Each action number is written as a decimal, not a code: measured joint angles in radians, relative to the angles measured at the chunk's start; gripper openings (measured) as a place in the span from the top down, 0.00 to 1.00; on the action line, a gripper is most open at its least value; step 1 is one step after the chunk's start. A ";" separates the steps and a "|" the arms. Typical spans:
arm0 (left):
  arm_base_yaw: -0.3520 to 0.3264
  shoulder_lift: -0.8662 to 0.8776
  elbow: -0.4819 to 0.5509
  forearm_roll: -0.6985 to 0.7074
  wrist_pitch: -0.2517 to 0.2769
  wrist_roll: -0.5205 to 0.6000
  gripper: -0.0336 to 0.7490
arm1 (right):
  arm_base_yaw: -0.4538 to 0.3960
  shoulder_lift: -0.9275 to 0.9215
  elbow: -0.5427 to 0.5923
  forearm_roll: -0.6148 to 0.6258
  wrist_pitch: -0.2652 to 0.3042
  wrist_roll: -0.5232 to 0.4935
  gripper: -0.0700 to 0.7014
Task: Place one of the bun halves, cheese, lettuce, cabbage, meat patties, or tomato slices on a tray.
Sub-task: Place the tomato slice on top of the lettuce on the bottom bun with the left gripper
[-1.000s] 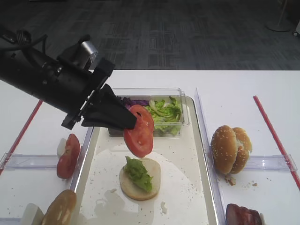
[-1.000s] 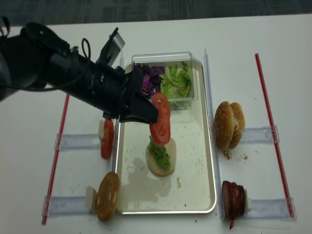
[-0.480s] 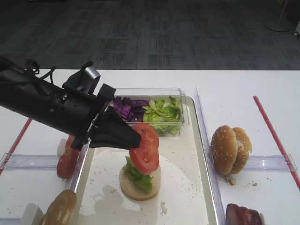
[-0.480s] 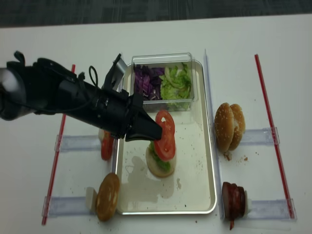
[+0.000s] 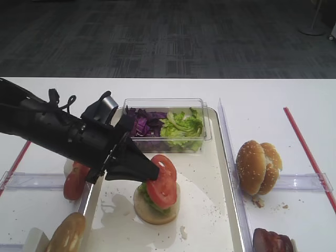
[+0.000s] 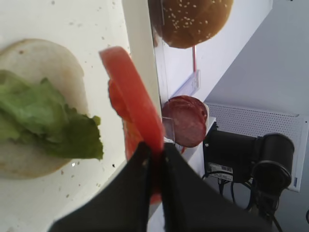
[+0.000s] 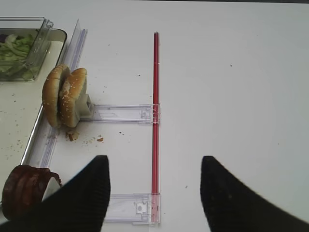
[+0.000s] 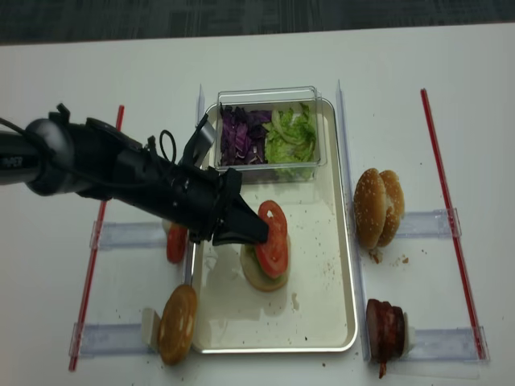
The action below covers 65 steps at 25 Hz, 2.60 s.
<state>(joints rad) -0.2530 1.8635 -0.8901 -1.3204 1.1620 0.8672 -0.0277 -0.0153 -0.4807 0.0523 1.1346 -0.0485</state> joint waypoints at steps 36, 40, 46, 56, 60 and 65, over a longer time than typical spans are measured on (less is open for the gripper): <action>0.036 0.095 0.000 0.003 -0.004 0.042 0.94 | 0.000 0.000 0.000 0.000 0.000 0.002 0.33; 0.036 0.095 0.000 0.004 -0.004 0.038 0.94 | 0.000 0.000 0.000 0.000 0.000 0.002 0.33; 0.036 0.095 0.000 0.004 -0.019 0.036 0.94 | 0.000 0.000 0.000 0.000 0.000 0.002 0.33; 0.036 0.095 0.000 0.004 -0.032 0.036 0.94 | 0.000 0.000 0.000 0.000 0.000 0.002 0.33; 0.036 0.095 0.000 0.003 -0.030 0.036 0.94 | 0.000 0.000 0.000 0.000 0.000 0.002 0.33; 0.036 0.095 0.000 0.003 -0.019 0.036 0.94 | 0.000 0.000 0.000 0.000 0.000 0.002 0.33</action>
<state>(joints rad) -0.2174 1.9590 -0.8901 -1.3178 1.1433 0.9035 -0.0277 -0.0153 -0.4807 0.0523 1.1346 -0.0468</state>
